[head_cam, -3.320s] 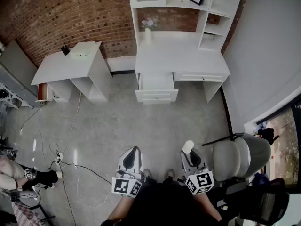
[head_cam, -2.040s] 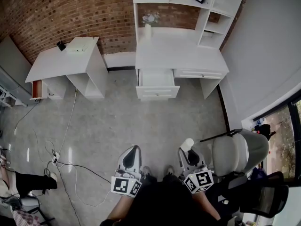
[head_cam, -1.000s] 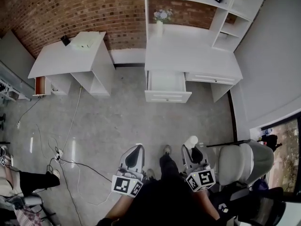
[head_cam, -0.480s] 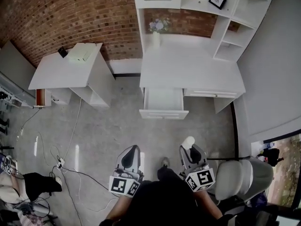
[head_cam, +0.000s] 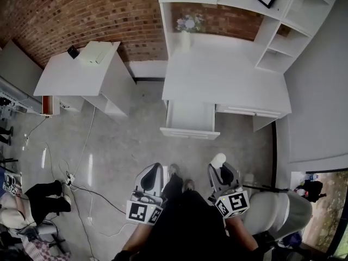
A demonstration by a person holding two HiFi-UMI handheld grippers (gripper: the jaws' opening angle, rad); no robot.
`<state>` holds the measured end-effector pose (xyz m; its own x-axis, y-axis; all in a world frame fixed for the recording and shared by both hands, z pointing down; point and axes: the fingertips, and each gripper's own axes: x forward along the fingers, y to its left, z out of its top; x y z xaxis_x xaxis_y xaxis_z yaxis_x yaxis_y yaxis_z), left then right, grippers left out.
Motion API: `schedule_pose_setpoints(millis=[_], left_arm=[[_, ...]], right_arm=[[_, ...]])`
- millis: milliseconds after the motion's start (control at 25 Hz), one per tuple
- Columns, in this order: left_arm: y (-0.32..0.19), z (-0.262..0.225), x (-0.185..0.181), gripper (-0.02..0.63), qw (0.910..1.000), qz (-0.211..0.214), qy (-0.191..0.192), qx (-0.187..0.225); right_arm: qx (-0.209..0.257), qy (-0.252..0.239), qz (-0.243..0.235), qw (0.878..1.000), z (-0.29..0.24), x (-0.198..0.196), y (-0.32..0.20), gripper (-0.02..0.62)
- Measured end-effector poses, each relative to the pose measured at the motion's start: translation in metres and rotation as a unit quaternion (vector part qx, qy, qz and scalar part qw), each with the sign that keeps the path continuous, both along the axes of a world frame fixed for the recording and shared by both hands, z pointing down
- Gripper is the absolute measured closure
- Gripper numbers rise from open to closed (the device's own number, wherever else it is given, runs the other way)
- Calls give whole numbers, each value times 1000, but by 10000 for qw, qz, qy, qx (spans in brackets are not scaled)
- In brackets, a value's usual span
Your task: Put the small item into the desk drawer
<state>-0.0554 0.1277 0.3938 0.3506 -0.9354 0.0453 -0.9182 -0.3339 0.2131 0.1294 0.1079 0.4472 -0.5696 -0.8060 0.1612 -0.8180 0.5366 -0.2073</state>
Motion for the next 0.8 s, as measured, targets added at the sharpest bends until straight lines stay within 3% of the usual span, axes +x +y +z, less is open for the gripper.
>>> schedule_pose_setpoints(millis=[200,800], left_arm=[[-34,8,2,589,9999,91,-103,-34],[-173,6,-27,589,9963,841,178,-8]], right_arm=[[-75,-7,95,9999,8,3,-31,460],[-61,402,466,9981,-1,-33,-161,460]])
